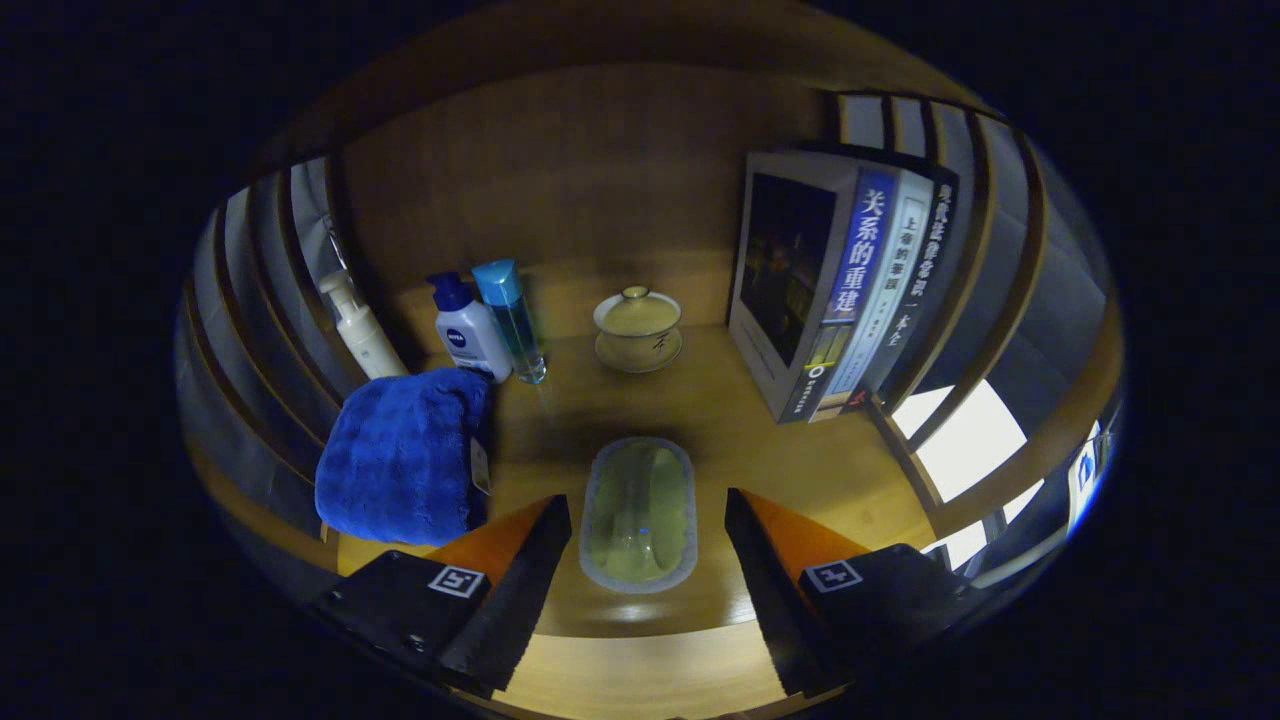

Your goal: Pull open the drawer, take out the items inside it, and place them on the countertop above the cabinet.

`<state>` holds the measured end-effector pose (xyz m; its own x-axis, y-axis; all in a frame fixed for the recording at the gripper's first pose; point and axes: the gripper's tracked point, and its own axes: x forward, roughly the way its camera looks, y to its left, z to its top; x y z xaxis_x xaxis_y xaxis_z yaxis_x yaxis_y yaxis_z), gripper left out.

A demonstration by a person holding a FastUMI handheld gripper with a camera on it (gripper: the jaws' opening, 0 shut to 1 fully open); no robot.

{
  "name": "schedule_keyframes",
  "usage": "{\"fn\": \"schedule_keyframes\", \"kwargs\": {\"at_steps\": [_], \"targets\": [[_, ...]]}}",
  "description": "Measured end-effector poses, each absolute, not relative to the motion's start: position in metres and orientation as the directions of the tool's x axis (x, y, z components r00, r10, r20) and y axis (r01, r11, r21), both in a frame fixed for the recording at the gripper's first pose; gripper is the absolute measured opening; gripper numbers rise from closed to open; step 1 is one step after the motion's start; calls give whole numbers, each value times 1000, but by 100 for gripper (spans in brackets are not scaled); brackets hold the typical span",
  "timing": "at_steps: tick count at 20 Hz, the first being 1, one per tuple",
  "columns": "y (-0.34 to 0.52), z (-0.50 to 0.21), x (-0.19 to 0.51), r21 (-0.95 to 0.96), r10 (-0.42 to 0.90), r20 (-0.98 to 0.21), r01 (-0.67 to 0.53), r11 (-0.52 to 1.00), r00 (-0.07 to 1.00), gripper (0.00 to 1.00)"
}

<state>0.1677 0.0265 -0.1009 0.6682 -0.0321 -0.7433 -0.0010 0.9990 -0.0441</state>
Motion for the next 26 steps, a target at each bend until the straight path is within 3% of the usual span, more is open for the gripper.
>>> {"fn": "schedule_keyframes", "kwargs": {"at_steps": [6,12,26], "targets": [[14,-56,128,-74,-47,-623,0,997,781,100],[15,-21,63,18,13,-505,-4,1000,863,100],[-17,-37,-79,4,55,-214,-55,998,975,98]]}}
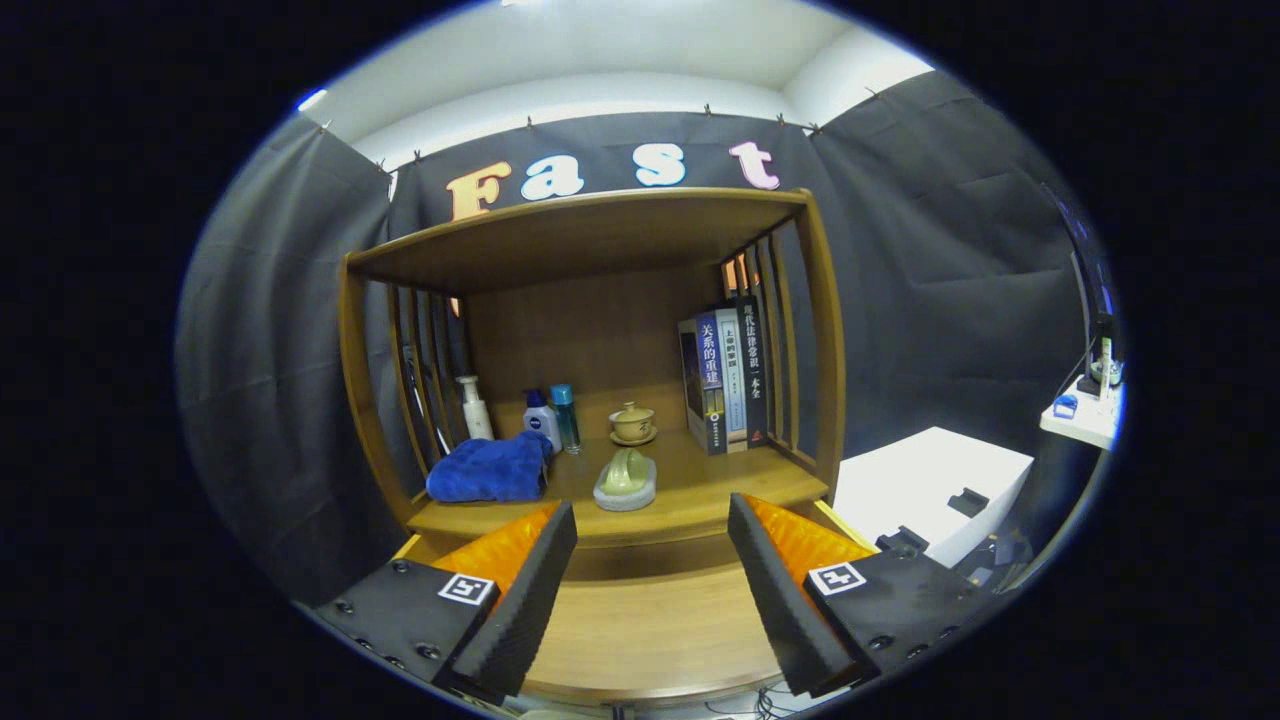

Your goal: Pull open the drawer, take out the items inside it, and place them on the countertop above the cabinet.

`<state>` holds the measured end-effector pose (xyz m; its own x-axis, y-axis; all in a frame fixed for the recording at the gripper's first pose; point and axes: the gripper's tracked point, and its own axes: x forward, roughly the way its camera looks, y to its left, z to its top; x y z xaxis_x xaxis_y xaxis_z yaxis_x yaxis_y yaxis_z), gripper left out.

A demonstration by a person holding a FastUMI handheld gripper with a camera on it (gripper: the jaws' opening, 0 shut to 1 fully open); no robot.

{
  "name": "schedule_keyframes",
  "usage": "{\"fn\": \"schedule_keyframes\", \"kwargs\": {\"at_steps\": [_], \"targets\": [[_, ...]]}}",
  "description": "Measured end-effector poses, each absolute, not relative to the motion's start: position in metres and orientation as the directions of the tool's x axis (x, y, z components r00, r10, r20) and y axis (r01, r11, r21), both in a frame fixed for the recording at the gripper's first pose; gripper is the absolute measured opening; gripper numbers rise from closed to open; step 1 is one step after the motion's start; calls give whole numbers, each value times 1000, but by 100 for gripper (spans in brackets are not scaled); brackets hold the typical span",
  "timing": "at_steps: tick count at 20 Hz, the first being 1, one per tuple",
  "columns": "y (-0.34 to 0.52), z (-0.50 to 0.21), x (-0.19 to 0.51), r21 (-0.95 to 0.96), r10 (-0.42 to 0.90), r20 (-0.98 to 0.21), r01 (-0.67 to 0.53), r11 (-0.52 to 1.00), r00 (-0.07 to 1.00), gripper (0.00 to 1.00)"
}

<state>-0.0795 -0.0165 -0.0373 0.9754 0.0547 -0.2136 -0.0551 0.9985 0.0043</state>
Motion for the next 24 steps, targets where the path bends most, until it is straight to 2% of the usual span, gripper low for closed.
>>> {"fn": "schedule_keyframes", "kwargs": {"at_steps": [8,17,24], "targets": [[-26,-84,-142,-14,54,-170,-57,998,984,98],[-34,-166,-186,-50,36,-285,-53,997,958,98],[-33,-187,-182,-44,48,-324,-66,997,945,98]]}}
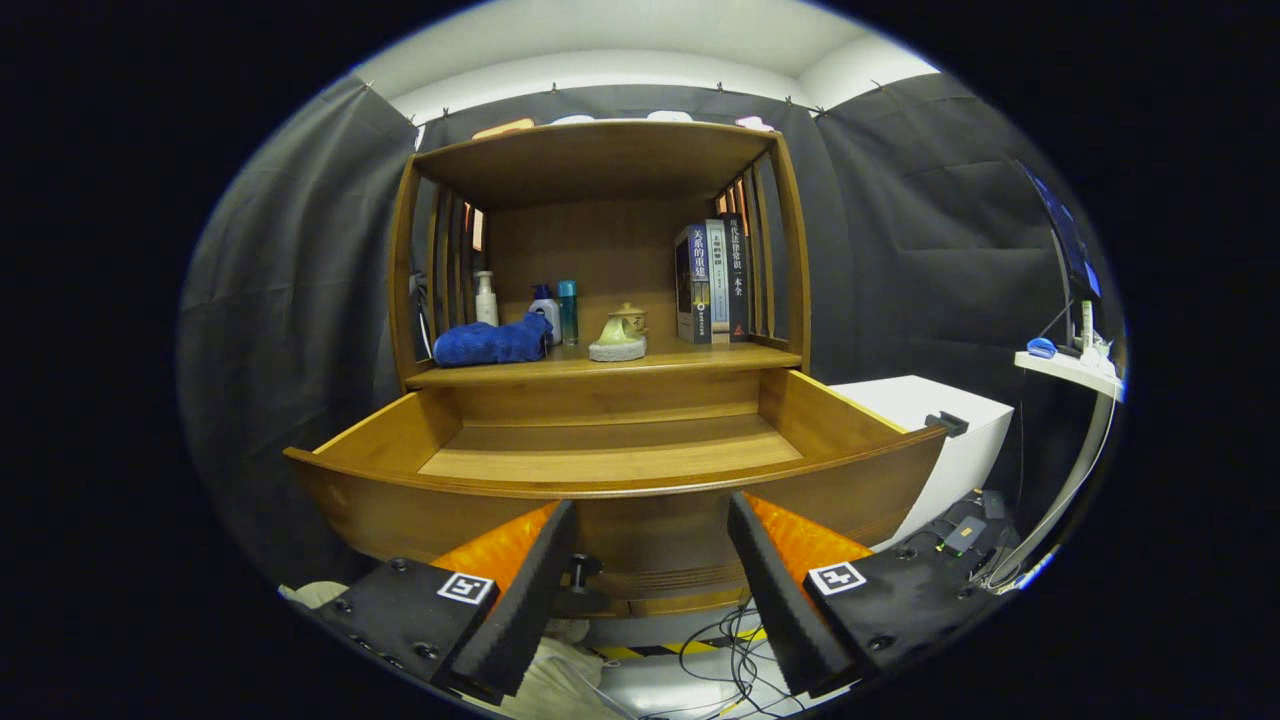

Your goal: Pull open the drawer, take out the items inside it, and place them on the countertop above the cabinet.

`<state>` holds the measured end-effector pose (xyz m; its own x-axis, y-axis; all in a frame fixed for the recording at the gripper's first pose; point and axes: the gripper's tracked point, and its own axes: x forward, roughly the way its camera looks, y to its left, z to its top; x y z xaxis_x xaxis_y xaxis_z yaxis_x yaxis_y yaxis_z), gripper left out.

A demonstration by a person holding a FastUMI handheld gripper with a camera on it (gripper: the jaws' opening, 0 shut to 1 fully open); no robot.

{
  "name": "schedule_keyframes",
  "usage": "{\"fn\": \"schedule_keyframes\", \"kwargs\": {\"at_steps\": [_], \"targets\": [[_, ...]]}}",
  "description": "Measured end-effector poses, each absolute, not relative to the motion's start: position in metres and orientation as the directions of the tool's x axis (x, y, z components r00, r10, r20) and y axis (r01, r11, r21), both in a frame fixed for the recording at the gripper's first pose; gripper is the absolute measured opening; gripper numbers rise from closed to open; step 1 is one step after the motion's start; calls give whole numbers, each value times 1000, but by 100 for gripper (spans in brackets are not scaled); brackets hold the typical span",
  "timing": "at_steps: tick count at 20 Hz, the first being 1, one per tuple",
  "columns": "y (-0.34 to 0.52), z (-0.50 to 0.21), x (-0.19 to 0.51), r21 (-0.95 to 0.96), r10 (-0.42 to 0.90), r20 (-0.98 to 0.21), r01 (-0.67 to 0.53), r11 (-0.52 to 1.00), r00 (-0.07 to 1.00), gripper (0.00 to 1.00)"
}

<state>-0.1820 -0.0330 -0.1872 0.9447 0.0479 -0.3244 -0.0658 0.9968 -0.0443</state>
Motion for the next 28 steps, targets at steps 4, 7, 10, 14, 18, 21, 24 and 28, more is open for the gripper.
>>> {"fn": "schedule_keyframes", "kwargs": {"at_steps": [4,7,10,14,18,21,24,28], "targets": [[-26,-192,-178,-81,80,-340,-114,990,937,99],[-26,-191,-177,-95,75,-343,-114,989,936,99],[-28,-190,-173,-96,60,-340,-99,990,938,98],[-31,-190,-162,-80,45,-341,-77,994,939,97],[-32,-190,-156,-75,49,-346,-79,994,937,96],[-30,-191,-146,-71,47,-352,-77,995,935,96],[-29,-191,-135,-71,45,-351,-75,995,935,96],[-26,-190,-114,-81,36,-350,-68,994,936,95]]}}
